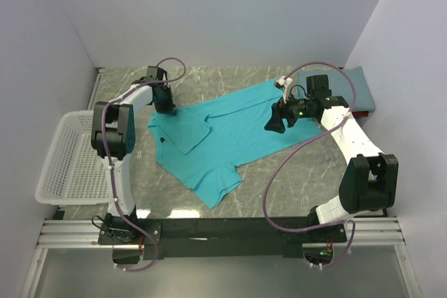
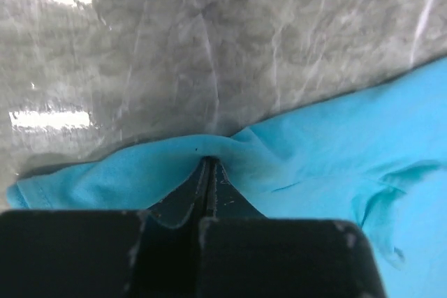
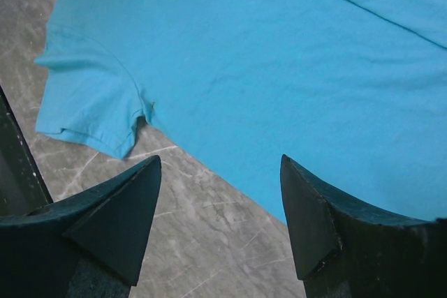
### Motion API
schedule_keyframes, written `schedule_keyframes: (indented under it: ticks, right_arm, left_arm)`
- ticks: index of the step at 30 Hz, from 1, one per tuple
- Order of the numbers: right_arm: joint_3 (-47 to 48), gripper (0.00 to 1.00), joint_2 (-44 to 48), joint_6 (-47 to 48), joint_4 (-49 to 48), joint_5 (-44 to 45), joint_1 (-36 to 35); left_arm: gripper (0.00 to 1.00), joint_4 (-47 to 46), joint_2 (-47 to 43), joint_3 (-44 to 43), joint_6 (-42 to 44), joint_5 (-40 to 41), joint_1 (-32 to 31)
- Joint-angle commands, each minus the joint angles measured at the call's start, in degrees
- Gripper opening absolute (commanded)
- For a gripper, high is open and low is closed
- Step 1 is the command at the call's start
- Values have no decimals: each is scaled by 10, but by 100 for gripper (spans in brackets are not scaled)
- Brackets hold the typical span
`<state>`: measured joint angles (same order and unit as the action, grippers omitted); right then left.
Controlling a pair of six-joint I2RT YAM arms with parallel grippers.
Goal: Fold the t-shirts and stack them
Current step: Fold the tshirt
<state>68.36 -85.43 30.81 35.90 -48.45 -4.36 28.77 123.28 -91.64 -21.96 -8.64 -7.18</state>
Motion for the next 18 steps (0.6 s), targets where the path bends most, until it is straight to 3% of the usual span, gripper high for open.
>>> schedule_keyframes:
  ticks: [1, 10, 18]
  right_arm:
    - [27, 75, 2, 7, 5, -12, 8]
    - [27, 76, 3, 9, 8, -10, 16]
    - [34, 76, -13, 16, 16, 16, 16]
  left_arm:
    - [0, 61, 61, -44, 5, 40, 0]
    - [0, 111, 179, -210, -22, 85, 62]
    - [2, 184, 262, -455, -41, 47, 88]
